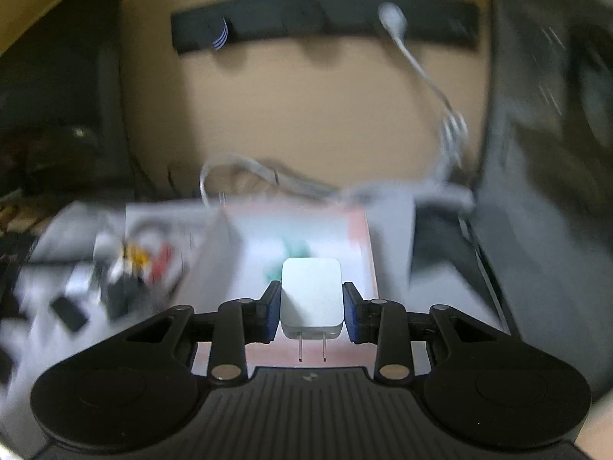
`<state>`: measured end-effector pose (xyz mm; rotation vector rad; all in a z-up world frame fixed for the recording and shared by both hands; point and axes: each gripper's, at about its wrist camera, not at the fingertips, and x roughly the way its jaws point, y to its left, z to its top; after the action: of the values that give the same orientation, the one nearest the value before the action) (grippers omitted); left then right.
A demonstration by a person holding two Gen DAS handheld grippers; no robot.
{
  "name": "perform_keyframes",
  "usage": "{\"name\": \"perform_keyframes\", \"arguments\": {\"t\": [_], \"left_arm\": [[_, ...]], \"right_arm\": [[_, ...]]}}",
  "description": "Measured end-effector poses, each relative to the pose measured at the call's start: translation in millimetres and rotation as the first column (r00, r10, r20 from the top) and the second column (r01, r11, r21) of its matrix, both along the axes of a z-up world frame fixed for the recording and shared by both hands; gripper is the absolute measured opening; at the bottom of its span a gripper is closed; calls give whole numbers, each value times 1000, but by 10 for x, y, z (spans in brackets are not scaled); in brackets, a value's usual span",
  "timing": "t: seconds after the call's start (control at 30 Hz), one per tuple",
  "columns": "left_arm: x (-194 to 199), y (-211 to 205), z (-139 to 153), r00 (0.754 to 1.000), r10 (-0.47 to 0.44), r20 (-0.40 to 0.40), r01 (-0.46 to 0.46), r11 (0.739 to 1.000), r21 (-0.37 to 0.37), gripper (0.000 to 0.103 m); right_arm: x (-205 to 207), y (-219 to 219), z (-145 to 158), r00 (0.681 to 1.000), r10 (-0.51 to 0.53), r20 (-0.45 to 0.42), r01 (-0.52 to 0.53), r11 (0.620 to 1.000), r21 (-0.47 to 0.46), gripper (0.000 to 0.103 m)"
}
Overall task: Organize rigid objects
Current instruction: 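Lower the adapter and teal stand into the pink box and open both tools, then grasp the white round jar with the right tool while the left grasps the white USB hub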
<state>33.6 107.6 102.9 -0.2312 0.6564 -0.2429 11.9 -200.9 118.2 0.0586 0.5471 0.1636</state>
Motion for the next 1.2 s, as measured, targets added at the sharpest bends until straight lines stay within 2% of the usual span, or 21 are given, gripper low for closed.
{"name": "perform_keyframes", "arguments": {"t": [0.1, 0.17, 0.23, 0.33, 0.4, 0.5, 0.8, 1.0, 1.03, 1.1, 1.13, 1.2], "left_arm": [[-198, 246, -83, 997, 73, 13, -74, 985, 154, 26], [-260, 405, -155, 992, 127, -10, -122, 967, 222, 26], [-313, 620, -230, 982, 183, -39, -169, 958, 230, 26], [-341, 930, -362, 956, 269, -118, -241, 948, 207, 26], [-376, 1109, -455, 941, 300, -158, -270, 945, 186, 26], [-367, 1238, -509, 929, 313, -199, -283, 945, 166, 26], [-163, 1194, -485, 942, 231, -243, -235, 972, 15, 26], [53, 1138, -391, 957, 241, -164, -235, 970, 59, 26], [105, 1133, -345, 966, 218, -136, -211, 975, 66, 26], [247, 1095, -255, 991, 102, -90, -94, 992, 89, 26], [342, 1065, -217, 997, 32, -71, -24, 993, 112, 26], [569, 1063, -194, 996, -44, -80, 55, 990, 133, 26]], "right_arm": [[442, 113, 114, 999, -16, 45, 16, 1000, 2, 35], [676, 198, 87, 1000, -27, 10, 27, 1000, 0, 47], [730, 306, 11, 1000, -27, -11, 27, 1000, -5, 53], [527, 536, -183, 999, 22, -38, -23, 999, -40, 60], [337, 710, -326, 998, 42, -46, -45, 995, -88, 62], [38, 923, -460, 996, 72, -55, -78, 990, -119, 69], [-507, 1374, -721, 980, 116, -162, -141, 979, -146, 72], [-739, 1504, -797, 979, 116, -167, -149, 968, -201, 72], [-771, 1505, -791, 980, 113, -163, -145, 968, -205, 72], [-790, 1484, -782, 981, 104, -164, -137, 969, -204, 72], [-785, 1466, -780, 980, 100, -169, -134, 971, -200, 72], [-797, 1439, -801, 978, 93, -186, -129, 973, -193, 72]]}}
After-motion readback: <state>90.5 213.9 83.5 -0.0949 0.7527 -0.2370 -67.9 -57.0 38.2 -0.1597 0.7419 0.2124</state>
